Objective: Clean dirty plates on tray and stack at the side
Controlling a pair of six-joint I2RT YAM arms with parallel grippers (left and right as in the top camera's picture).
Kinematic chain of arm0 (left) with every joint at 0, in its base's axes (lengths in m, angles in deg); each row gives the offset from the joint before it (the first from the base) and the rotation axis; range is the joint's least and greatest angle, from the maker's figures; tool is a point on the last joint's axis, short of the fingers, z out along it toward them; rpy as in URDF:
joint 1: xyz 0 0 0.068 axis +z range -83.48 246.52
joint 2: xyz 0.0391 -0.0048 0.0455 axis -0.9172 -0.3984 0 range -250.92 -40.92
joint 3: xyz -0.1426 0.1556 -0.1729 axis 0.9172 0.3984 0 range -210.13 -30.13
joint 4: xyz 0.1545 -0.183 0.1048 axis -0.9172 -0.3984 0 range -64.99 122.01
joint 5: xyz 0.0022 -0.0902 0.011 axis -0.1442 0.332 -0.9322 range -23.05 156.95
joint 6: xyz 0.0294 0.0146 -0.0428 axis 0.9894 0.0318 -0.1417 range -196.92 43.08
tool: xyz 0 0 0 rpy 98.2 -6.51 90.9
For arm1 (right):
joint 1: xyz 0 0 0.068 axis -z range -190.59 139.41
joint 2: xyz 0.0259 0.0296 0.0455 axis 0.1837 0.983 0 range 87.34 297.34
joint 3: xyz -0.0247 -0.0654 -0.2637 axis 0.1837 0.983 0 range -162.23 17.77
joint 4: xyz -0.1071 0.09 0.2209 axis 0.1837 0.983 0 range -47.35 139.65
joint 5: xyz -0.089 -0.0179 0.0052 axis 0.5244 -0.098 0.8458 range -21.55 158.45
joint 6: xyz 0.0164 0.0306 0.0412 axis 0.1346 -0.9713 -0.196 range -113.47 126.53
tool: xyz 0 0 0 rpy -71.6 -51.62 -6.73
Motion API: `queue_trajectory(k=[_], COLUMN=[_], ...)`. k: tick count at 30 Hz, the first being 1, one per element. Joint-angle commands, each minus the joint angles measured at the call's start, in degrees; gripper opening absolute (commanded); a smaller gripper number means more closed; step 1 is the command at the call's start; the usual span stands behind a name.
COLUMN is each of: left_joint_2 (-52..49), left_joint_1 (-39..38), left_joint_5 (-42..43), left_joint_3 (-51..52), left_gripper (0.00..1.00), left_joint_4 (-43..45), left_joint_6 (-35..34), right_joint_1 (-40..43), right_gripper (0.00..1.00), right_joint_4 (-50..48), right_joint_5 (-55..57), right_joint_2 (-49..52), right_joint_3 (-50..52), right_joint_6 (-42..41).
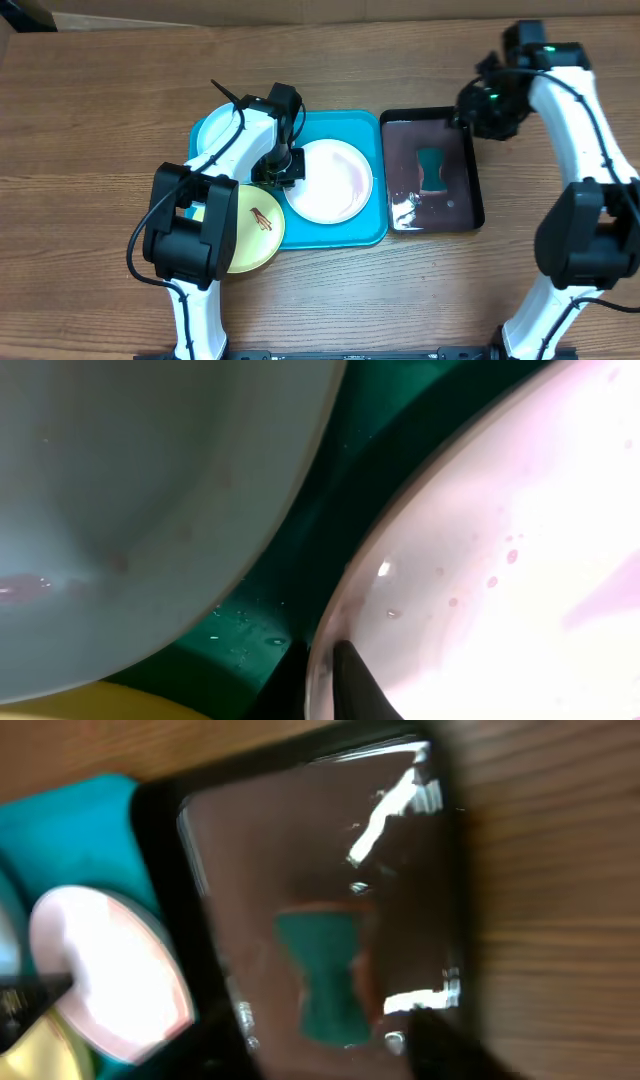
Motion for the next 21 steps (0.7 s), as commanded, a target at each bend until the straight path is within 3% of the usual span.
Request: queue_trajectory(k=[1, 2, 9, 16, 21], left_joint_2=[-0.6, -0.6, -0.6, -0.5, -0.5], left_joint_1=[-0.4, -0.2, 2.6, 5.7, 5.4], left_joint_5=[0.3, 0.4, 2.3, 3.2, 3.3], left_joint_3=[1.0, 0.9, -4.5, -15.8, -21.1], left_gripper=[0.04, 0.04, 0.04, 0.04, 0.04], left_joint_4=[-0.2, -0.6, -4.6, -12.4, -13.2], left_joint_6=[0.0, 0.3, 1.8, 3.1, 3.0], right_joint_1=[4.8, 6.2, 11.0, 11.8, 11.8], right_gripper=[0.92, 1.0, 1.0, 1.0, 1.0], right_joint_4=[-0.1, 0.1, 0.0, -0.3, -0.3], right_joint_5=[1.1, 0.8, 0.7, 0.7, 0.7], right_joint_2=[-1.5, -1.5, -1.5, -1.5, -1.5], right_joint_3=[-1.2, -1.2, -1.2, -1.2, -1.2], right_joint_6=[0.4, 0.0, 0.0, 0.0, 0.0])
